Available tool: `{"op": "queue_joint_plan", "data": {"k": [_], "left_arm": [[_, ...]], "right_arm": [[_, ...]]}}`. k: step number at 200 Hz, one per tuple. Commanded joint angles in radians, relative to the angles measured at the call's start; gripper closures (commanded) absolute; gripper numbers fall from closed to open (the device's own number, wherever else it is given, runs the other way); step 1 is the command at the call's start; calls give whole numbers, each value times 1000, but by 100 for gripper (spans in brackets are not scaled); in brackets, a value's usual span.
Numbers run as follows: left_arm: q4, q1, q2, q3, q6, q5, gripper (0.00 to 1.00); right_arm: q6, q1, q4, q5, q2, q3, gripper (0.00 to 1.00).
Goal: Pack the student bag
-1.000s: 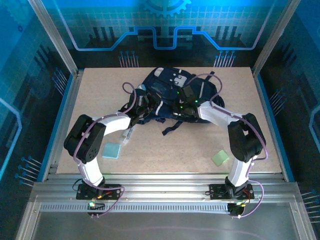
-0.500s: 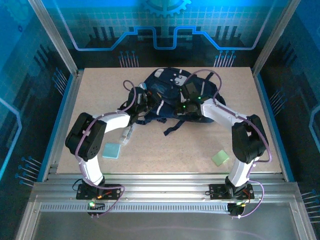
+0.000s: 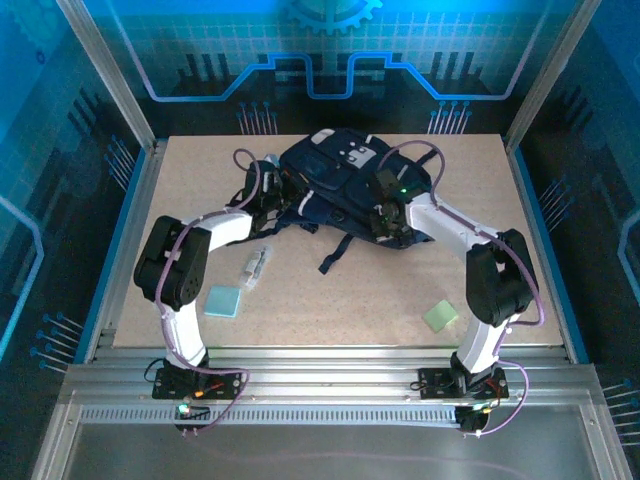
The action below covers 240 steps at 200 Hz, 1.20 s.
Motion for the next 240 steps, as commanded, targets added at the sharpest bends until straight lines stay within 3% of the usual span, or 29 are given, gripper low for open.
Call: {"op": "queue_joint_plan", "data": {"k": [1,24,55,79,92,107,126,164,215,229,240], "left_arm": [[13,98,23,109,71,-174,100],[-80,117,115,263,134,-132,100],[-139,135,196,397,72,77,100],[-214,131,122,354,68,140,47],[-222,131,54,285,60,150,27],[-191,129,-32,180,32,162,17],[-163,114,-128,58,-15,180,17],[-68,6,-226,-138,-148,154,22],[-21,-110,-84,-67,-204,212,28],[1,-120,-53,-66,-218,219,37],[49,-118,-47,-95,-219,205,60]], "right_arm": [[-7,-58,-195,122,-15,-12,100],[-14,-65,-182,30,-47,0,100],[4,-35,-45,-237,-95,-10,100],[73,-28,81,-427,-105,6,100],[110,-28,128,-497,-97,28,100],[139,-29,178,-564,-77,56,100],[182,-25,236,-623,-44,80,100],[243,36,338,-615,-21,63,100],[276,105,388,-661,-32,34,100],[279,121,379,-671,-41,27,100],[275,125,361,-678,-44,23,100]]}}
